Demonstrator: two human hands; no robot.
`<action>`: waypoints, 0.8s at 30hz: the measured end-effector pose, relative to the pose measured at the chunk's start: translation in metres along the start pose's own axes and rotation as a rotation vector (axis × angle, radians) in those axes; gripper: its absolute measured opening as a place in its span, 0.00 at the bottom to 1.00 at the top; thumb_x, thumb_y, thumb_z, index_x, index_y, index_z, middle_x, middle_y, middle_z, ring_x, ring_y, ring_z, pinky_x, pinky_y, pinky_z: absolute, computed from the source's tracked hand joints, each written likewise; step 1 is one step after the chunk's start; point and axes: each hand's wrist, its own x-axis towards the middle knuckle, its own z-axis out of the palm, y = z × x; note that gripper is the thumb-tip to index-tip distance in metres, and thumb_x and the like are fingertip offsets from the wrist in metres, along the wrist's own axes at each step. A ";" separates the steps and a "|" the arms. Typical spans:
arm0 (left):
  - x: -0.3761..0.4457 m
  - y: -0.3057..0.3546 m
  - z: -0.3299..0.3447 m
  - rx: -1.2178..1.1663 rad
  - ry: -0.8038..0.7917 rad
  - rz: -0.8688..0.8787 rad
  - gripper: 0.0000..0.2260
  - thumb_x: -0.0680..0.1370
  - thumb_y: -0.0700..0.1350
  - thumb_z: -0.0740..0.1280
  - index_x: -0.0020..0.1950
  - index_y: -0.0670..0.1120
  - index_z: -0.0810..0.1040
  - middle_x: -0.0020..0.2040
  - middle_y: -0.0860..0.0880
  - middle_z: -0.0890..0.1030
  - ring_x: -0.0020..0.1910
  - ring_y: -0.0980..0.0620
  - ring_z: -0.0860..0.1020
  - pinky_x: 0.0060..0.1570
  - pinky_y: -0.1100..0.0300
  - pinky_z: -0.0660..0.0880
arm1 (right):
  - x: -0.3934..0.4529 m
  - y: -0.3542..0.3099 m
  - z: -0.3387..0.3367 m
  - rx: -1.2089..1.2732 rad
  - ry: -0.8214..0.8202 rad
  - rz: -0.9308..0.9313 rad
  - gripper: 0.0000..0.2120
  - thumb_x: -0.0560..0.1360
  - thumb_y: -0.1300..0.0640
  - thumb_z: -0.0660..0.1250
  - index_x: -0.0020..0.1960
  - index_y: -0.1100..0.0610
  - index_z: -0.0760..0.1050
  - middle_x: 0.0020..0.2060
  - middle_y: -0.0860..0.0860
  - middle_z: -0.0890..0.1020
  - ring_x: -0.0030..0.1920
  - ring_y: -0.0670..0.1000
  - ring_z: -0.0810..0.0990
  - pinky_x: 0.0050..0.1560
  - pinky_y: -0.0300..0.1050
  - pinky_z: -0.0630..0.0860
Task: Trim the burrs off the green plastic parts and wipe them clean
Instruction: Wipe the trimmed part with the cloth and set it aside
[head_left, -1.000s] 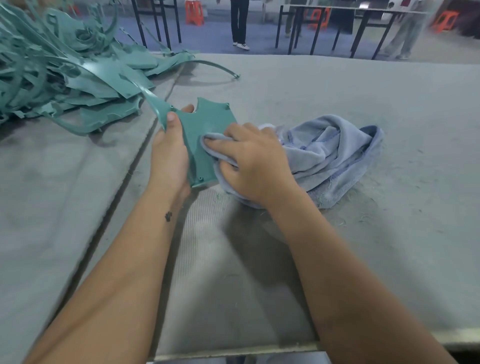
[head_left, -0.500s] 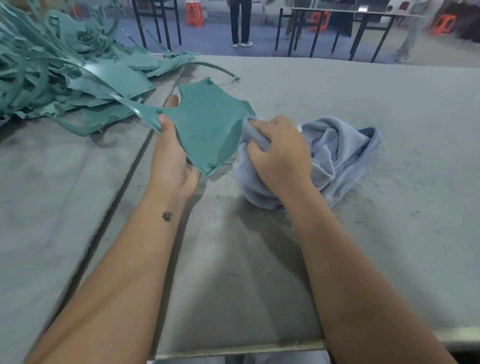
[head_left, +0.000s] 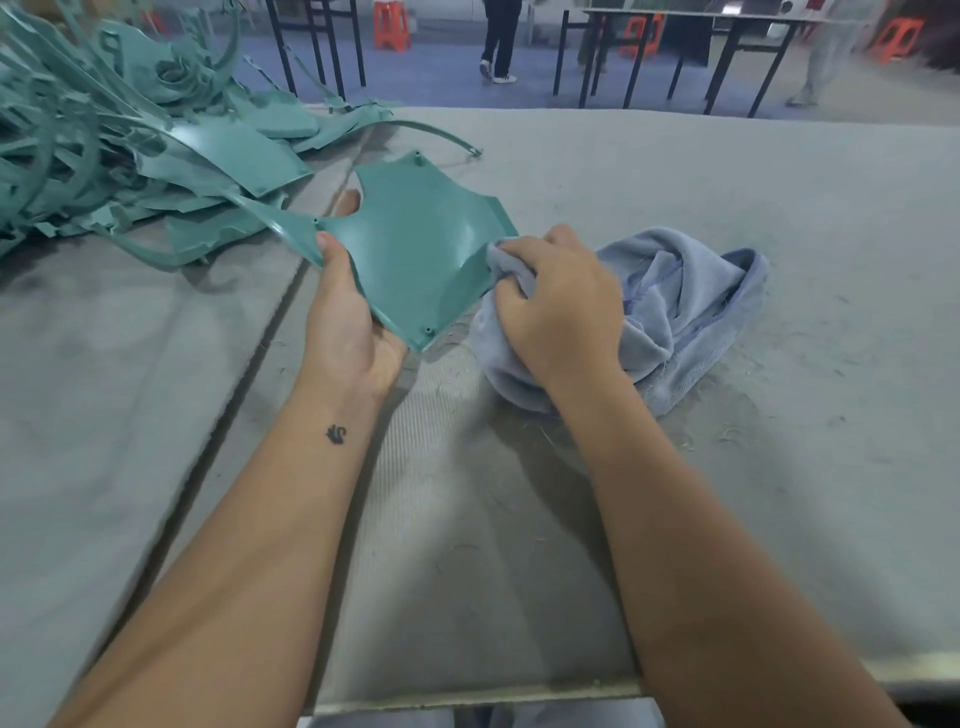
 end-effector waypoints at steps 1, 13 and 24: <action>0.000 0.000 0.000 -0.022 -0.002 0.009 0.20 0.85 0.54 0.46 0.69 0.52 0.70 0.62 0.48 0.81 0.61 0.47 0.79 0.63 0.47 0.74 | -0.002 -0.002 0.000 0.032 -0.042 -0.036 0.13 0.74 0.57 0.62 0.53 0.48 0.81 0.46 0.51 0.76 0.46 0.54 0.76 0.51 0.55 0.72; 0.003 0.007 -0.008 -0.019 0.034 -0.056 0.23 0.84 0.56 0.47 0.74 0.49 0.68 0.67 0.46 0.77 0.64 0.46 0.77 0.65 0.45 0.72 | -0.003 0.000 0.004 0.055 -0.005 0.018 0.14 0.74 0.54 0.61 0.55 0.44 0.80 0.44 0.48 0.74 0.46 0.52 0.76 0.51 0.55 0.73; 0.001 0.011 -0.006 0.210 0.155 0.007 0.17 0.84 0.54 0.54 0.63 0.48 0.77 0.56 0.49 0.84 0.55 0.50 0.82 0.56 0.48 0.78 | 0.005 0.008 -0.017 0.977 0.329 0.361 0.09 0.72 0.64 0.67 0.36 0.53 0.77 0.29 0.44 0.79 0.36 0.44 0.77 0.44 0.40 0.73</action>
